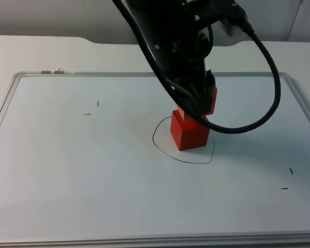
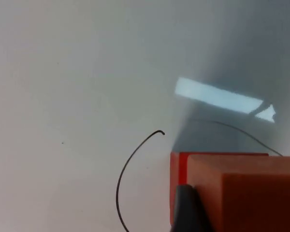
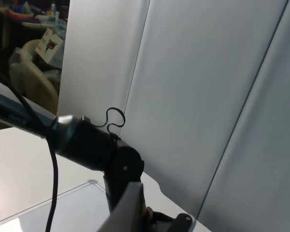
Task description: Pick up one cube with the left hand and another cube with the right hand. First place the cube in the right hand at the target position, then stack the cube in the left hand on top.
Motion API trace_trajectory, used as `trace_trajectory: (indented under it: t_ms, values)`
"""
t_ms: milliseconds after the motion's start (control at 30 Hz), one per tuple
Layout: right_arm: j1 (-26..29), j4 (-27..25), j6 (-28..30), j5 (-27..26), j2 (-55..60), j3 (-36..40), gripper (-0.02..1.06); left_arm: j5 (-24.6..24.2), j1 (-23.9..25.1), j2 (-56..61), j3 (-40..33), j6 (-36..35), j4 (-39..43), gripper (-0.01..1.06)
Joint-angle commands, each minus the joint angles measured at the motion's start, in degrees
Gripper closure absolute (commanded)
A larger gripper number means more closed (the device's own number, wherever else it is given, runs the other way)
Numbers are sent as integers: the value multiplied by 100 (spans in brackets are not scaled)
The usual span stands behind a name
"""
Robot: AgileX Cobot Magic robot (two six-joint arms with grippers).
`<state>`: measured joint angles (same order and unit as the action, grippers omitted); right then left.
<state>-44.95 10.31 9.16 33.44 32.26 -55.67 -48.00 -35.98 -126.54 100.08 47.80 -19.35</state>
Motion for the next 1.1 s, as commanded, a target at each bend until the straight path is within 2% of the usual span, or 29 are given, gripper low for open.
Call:
trace_trajectory:
  t_ms: [0,533,633,667,800,833,867,900,933,1067]
  values:
    - [-18,25,-21,-69,-22,33,14,24,-60,-55,48,-42,-21,105]
    - [-18,25,-20,-57,-22,33,14,138,-82,-171,48,-42,1,103]
    - [-18,25,-20,-57,-22,33,14,138,-82,-171,48,-132,1,89]
    - [-18,25,-20,-57,-22,33,14,138,-82,-171,48,-132,1,89]
    - [-18,25,-20,-57,-22,33,14,138,-82,-171,48,-230,24,58]
    - [-18,25,-20,-57,-22,33,14,138,-82,-171,48,-230,24,58]
    - [-18,25,-20,-57,-22,33,14,138,-82,-171,48,-230,24,51]
    - [-18,25,-20,-57,-22,33,14,138,-82,-171,48,-301,24,38]
    - [-18,25,-20,-57,-22,33,14,138,-82,-171,48,-343,24,31]
    - [-18,25,-20,-57,-22,33,14,128,-82,-171,48,-342,24,22]
